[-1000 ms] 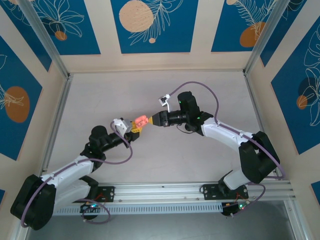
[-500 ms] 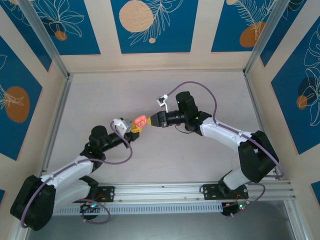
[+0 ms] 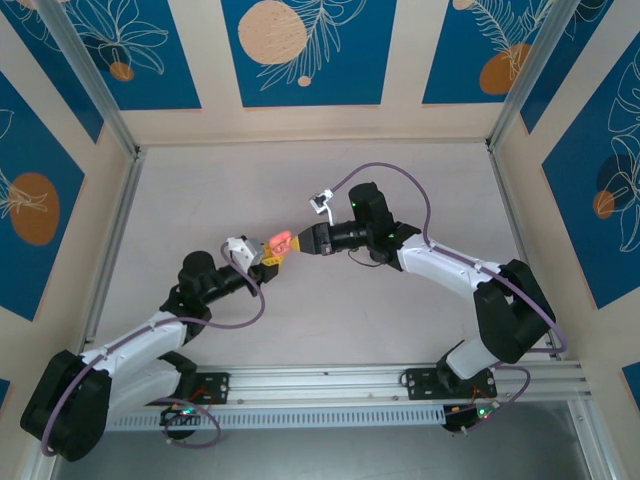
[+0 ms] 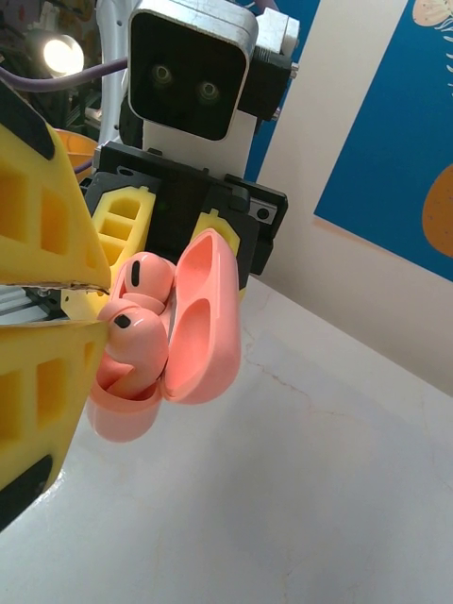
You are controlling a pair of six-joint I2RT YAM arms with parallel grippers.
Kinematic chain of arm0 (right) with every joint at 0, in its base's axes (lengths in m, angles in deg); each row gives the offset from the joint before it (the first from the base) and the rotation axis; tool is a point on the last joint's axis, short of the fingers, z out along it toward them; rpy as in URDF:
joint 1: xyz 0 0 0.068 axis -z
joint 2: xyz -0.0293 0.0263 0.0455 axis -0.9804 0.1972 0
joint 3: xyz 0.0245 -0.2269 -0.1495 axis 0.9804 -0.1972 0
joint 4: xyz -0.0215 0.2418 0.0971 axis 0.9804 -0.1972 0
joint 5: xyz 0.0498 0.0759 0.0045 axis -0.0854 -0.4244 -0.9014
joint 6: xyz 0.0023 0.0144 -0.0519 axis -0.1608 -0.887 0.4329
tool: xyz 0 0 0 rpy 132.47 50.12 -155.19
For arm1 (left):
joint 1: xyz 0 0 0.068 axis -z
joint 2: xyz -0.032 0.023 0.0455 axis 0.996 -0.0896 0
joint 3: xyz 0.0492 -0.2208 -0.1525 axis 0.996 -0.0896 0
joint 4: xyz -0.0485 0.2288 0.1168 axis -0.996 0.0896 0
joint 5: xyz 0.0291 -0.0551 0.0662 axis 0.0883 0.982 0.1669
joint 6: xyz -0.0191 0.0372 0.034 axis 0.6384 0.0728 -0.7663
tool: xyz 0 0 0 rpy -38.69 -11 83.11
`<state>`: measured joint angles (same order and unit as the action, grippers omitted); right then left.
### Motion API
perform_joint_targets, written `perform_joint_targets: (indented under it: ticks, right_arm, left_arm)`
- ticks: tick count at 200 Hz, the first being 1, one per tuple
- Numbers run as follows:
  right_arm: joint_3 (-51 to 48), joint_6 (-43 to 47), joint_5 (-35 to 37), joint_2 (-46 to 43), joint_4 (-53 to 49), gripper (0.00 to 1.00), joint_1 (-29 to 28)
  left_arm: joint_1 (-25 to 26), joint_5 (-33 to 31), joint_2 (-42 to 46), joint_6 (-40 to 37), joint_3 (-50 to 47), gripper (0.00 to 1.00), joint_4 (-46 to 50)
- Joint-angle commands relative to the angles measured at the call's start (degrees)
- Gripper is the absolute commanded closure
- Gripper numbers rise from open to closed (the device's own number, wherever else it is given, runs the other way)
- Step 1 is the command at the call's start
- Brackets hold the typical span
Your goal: Insert the wireless bluetooth earbuds into the charging case
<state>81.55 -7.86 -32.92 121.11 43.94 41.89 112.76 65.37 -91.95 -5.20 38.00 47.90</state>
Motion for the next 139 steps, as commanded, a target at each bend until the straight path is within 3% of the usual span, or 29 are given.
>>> perform_joint_targets:
  ticks: [1,139]
  right_arm:
    - [1.7,0.5,0.2,0.7,-1.5,0.82,-0.4]
    - [2.7,4.3,2.5,-4.6,-7.8,0.78,0.4]
  left_arm:
    - [0.6,1.8,1.0,-0.1,2.0,0.77,-0.7]
    - [0.6,2.5,1.6,-0.4,1.9,0.77,-0.3]
